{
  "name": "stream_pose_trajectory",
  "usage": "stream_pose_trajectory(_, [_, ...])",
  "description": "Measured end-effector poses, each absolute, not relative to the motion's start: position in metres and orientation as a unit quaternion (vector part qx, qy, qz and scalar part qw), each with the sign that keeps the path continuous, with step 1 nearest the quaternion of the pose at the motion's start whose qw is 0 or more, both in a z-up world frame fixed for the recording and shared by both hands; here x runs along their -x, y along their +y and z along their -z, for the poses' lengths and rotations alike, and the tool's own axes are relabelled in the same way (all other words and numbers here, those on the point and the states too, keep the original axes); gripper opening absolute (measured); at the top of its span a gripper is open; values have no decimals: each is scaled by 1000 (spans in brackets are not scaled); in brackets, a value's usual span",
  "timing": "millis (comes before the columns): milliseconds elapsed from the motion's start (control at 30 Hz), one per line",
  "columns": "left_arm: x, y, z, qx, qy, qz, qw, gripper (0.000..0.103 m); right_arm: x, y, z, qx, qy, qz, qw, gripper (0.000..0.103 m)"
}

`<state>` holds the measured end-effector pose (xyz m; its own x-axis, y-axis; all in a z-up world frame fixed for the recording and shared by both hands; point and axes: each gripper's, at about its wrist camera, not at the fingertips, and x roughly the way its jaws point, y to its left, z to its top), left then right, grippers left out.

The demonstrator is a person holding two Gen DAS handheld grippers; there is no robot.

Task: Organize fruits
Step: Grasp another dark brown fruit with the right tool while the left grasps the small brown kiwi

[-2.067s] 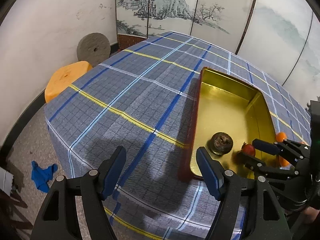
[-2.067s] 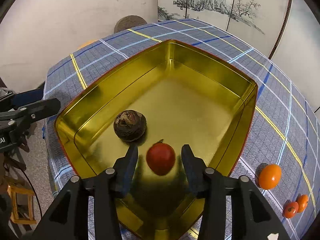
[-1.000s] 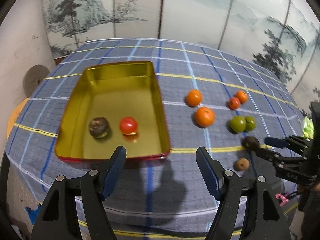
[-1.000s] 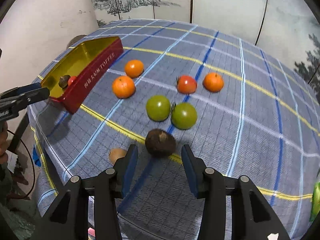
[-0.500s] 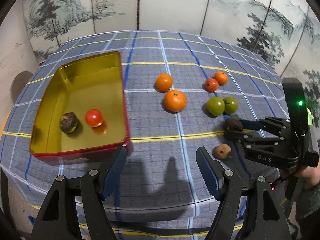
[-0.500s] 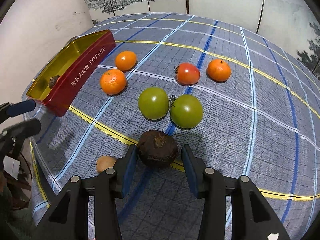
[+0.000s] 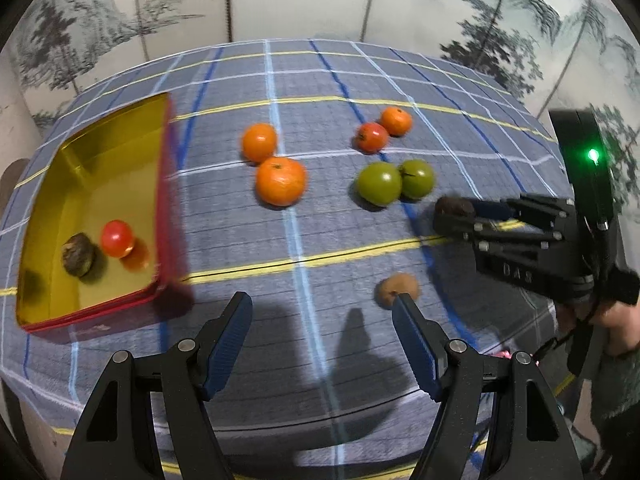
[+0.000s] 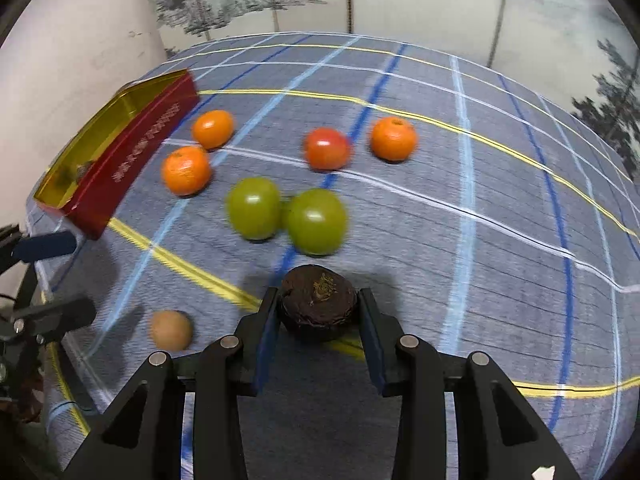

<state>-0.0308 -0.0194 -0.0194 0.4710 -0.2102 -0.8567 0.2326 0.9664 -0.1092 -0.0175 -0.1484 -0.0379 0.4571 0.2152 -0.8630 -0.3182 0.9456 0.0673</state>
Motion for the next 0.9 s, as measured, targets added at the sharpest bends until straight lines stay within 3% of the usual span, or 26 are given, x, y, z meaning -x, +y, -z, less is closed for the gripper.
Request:
stream_pose_trajectory(400, [20,-57,36,-25,521,152,839,71,-4,-207,39,55,487,-76,868,35])
stream_pose_trajectory(900, [12,-69,49,-22,538,146,830,43,-5,-220,42,37,480,-76,873,34])
